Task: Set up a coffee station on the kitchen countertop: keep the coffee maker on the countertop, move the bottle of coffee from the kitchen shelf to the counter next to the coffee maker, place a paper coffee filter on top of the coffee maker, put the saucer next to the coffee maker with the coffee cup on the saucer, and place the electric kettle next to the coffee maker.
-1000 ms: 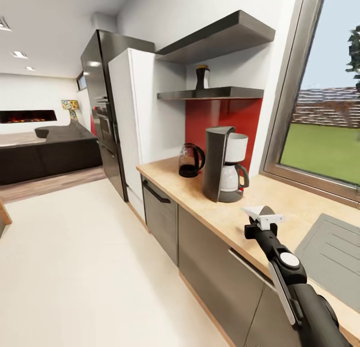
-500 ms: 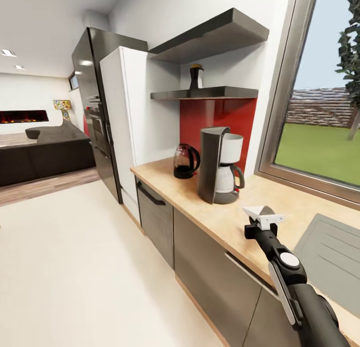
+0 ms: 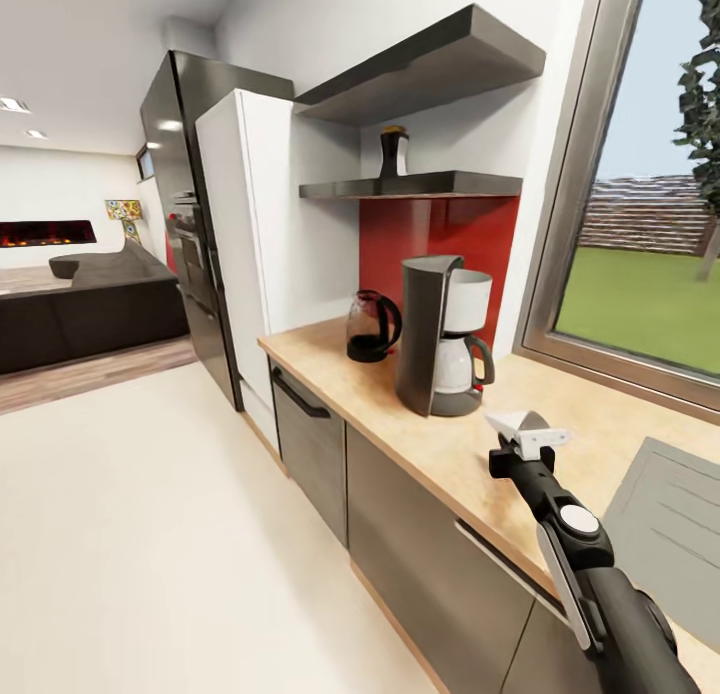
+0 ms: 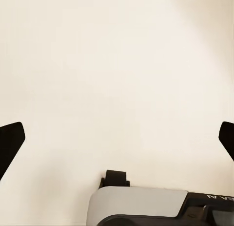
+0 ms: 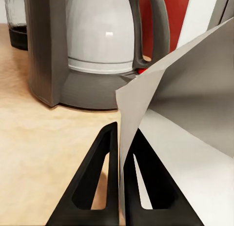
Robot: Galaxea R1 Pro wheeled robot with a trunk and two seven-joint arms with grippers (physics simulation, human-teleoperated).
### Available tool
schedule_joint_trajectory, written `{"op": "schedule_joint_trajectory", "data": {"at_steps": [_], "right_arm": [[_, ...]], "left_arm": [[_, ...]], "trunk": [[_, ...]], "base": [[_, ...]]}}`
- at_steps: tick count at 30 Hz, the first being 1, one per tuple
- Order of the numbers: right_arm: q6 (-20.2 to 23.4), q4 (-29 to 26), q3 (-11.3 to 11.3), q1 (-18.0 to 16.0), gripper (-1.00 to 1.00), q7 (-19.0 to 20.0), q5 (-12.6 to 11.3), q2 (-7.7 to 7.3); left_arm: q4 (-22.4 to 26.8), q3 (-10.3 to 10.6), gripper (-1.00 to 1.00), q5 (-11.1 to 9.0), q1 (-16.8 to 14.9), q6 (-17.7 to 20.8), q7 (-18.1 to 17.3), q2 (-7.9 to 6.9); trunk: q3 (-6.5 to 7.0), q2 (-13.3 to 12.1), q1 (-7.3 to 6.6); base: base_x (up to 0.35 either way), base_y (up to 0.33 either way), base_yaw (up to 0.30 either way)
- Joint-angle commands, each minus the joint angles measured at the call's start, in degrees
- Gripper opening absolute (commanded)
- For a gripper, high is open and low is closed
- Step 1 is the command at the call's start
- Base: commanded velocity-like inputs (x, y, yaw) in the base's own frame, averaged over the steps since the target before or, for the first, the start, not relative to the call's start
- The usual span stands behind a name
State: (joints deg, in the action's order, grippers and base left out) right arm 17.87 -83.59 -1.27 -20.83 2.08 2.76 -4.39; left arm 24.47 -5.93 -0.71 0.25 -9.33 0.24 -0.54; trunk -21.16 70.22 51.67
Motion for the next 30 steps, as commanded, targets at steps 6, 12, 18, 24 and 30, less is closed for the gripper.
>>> {"op": "schedule_joint_trajectory", "data": {"at_steps": [6,12,18,24,30], "right_arm": [[0.33,-0.09,-0.04,-0.03,-1.0,0.2,0.14,0.0],[0.33,-0.09,-0.04,-0.04,-1.0,0.2,0.14,0.0],[0.31,-0.09,-0.04,-0.04,-1.0,0.2,0.14,0.0],[0.3,-0.09,-0.04,-0.04,-1.0,0.2,0.14,0.0],[0.32,-0.09,-0.04,-0.03,-1.0,0.2,0.14,0.0]], "left_arm": [[0.06,-0.05,1.0,-0.07,0.01,-0.08,0.02,0.01],[0.06,-0.07,1.0,-0.06,0.03,-0.08,0.02,0.01],[0.06,-0.1,1.0,-0.06,0.02,-0.08,0.02,0.01],[0.06,-0.1,1.0,-0.08,0.01,-0.08,0.02,0.01],[0.06,-0.12,1.0,-0.08,0.01,-0.08,0.02,0.01]], "trunk": [[-0.05,0.03,0.03],[-0.05,0.03,0.03],[-0.05,0.03,0.03],[-0.05,0.03,0.03],[-0.05,0.03,0.03]], "base": [[0.13,0.0,0.0],[0.086,0.0,0.0],[0.014,0.0,0.0],[0.002,0.0,-0.016],[0.0,0.0,-0.079]]}}
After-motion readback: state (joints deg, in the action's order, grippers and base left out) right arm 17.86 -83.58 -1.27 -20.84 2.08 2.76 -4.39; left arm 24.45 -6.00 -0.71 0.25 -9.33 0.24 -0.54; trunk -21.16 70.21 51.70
